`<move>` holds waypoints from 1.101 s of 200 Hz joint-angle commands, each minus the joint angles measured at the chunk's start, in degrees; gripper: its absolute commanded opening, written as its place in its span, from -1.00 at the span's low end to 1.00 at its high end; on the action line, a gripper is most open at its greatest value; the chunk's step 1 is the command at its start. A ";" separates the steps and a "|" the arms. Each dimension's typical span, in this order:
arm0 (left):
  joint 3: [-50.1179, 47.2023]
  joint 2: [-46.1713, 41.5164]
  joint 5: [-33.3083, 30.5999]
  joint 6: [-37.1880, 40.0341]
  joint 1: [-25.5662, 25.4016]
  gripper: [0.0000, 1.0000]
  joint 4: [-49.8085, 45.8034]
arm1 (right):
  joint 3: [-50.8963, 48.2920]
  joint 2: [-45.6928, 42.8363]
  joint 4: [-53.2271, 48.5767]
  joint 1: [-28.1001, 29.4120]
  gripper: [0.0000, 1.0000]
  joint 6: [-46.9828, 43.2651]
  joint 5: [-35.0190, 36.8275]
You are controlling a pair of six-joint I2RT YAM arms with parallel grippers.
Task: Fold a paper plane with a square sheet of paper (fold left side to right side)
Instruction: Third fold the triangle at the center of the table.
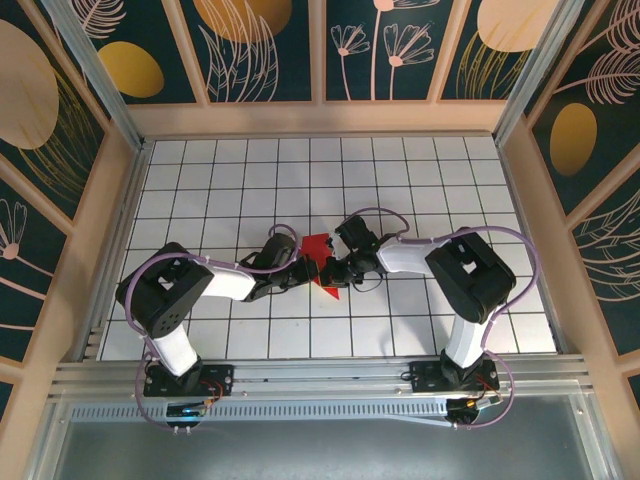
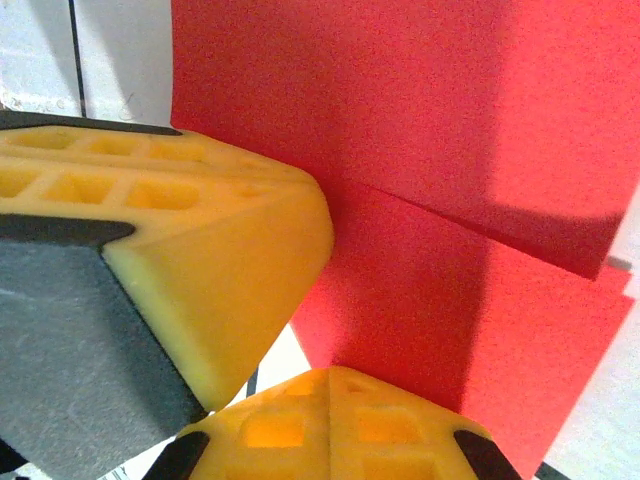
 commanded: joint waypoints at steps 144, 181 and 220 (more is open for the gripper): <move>0.59 2.39 -2.60 -0.38 -0.10 -1.00 -8.22 | -9.29 -12.48 -12.76 -0.26 -1.00 -2.75 5.19; 2.20 0.22 1.10 -1.46 -0.08 -0.94 -4.39 | -5.99 -18.44 -11.42 -4.06 -0.98 -5.00 5.91; 8.59 -4.84 -1.21 1.95 0.43 -0.53 -10.77 | -6.99 -21.75 -3.51 -9.32 -0.37 -10.64 7.08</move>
